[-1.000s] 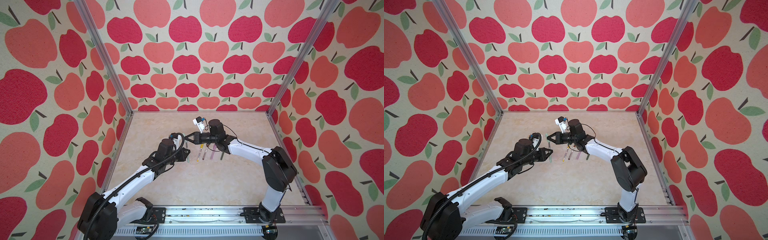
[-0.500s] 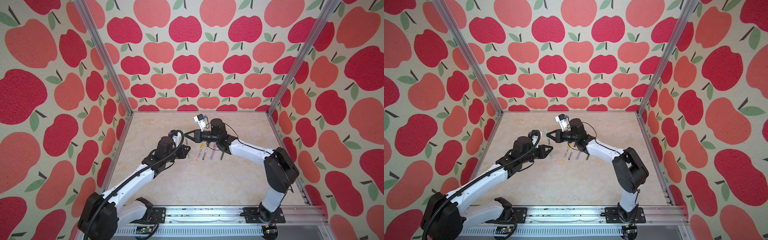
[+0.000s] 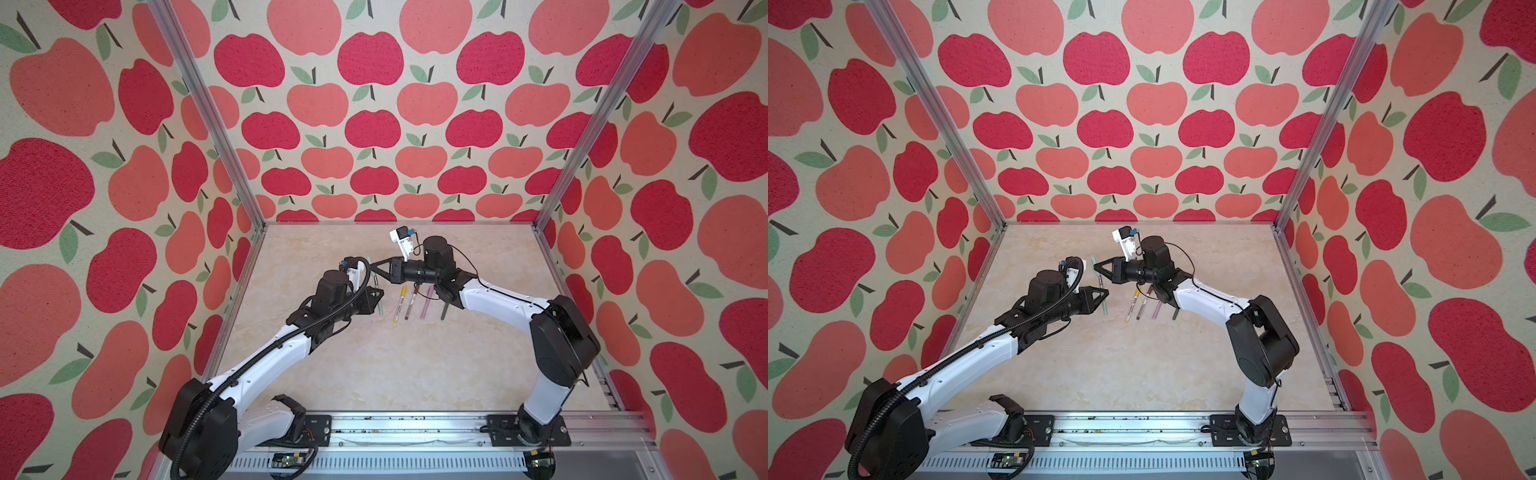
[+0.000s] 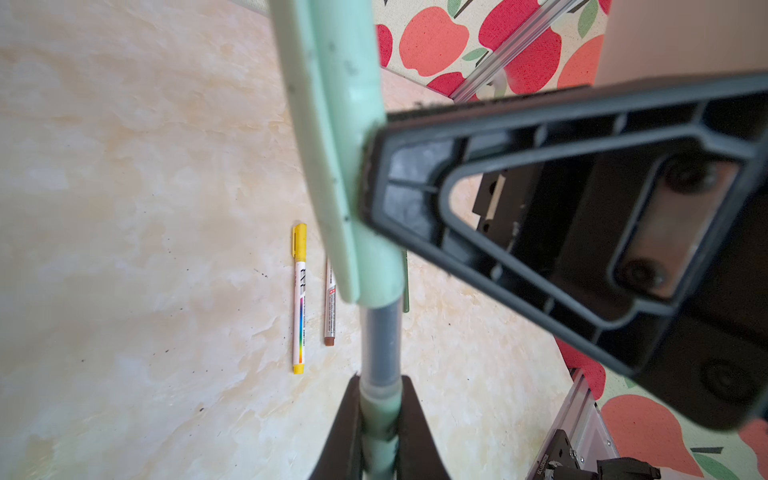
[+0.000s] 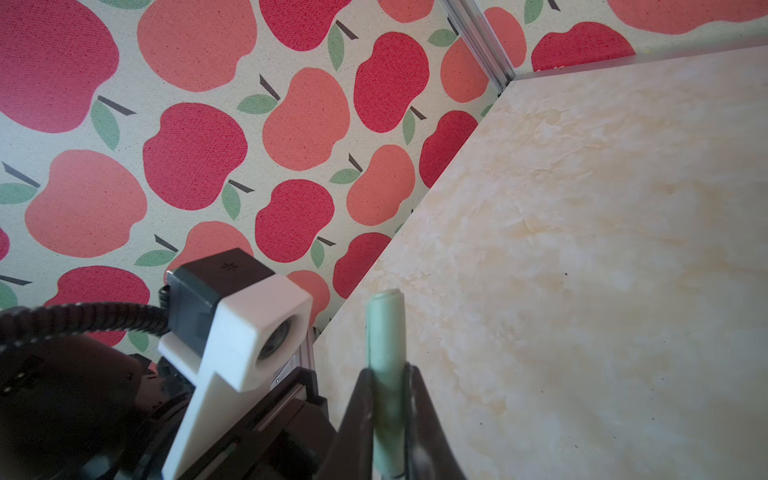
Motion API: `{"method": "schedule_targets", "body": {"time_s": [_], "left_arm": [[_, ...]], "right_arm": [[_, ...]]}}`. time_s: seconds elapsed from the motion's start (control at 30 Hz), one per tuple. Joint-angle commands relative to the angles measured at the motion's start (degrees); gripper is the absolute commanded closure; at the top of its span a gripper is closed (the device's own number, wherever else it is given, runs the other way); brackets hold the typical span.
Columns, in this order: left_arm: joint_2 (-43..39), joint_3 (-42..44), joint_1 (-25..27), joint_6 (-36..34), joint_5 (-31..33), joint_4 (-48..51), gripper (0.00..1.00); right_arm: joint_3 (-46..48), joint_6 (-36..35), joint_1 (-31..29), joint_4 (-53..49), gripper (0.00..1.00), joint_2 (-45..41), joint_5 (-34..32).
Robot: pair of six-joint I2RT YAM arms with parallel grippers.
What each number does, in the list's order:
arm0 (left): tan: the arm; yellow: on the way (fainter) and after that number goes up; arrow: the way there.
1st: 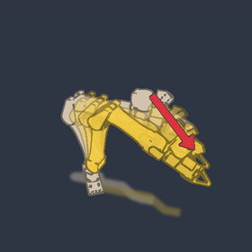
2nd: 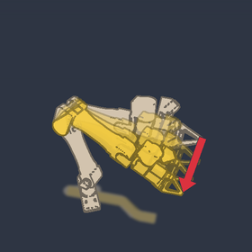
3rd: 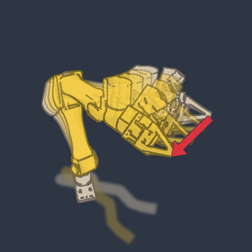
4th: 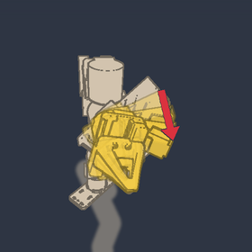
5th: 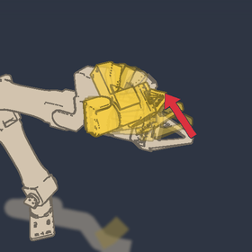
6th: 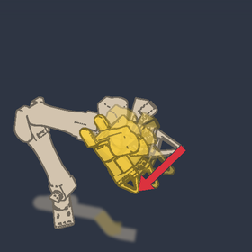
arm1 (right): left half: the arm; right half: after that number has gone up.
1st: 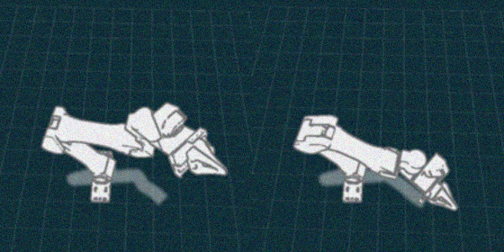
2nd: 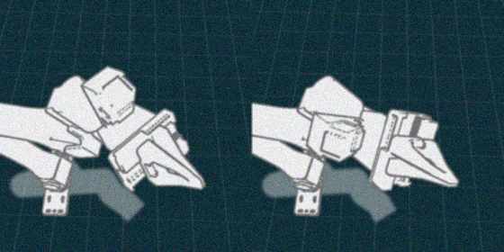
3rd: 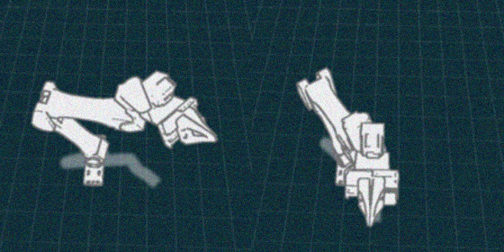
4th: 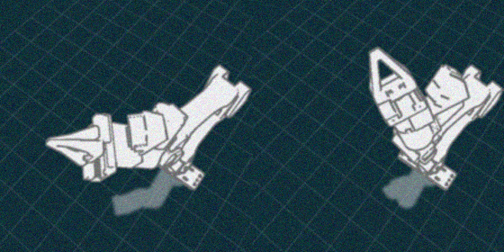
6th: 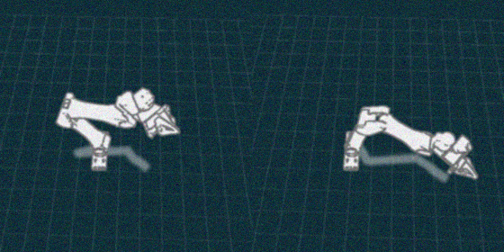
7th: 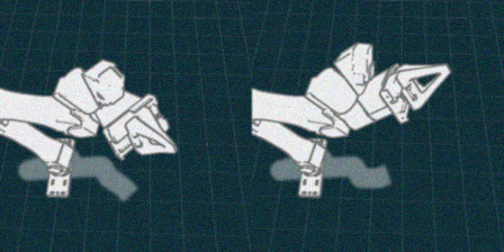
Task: Insert the pens into the pen caps
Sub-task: 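Press the pale green cap down over the pen with the right gripper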
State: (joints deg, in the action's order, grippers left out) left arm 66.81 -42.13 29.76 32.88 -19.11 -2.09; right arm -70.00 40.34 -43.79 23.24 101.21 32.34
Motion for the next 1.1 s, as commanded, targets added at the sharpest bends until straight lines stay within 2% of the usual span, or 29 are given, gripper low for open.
{"method": "schedule_targets", "body": {"time_s": [0.0, 0.8, 1.07], "left_arm": [[0.1, -4.4, -1.3, -1.5, 3.4, -8.2, 1.00], [-1.8, -3.5, -1.8, -1.9, 3.6, -6.7, 1.00], [-2.1, -3.7, -2.0, -2.3, 4.0, -6.7, 1.00]], "right_arm": [[2.5, -0.5, -1.1, -4.6, 0.90, -2.4, 5.7], [2.9, -5.1, -0.3, -7.3, 0.90, -3.4, 3.0], [3.4, -4.8, -0.3, -7.4, 0.90, -3.5, 3.3]]}}
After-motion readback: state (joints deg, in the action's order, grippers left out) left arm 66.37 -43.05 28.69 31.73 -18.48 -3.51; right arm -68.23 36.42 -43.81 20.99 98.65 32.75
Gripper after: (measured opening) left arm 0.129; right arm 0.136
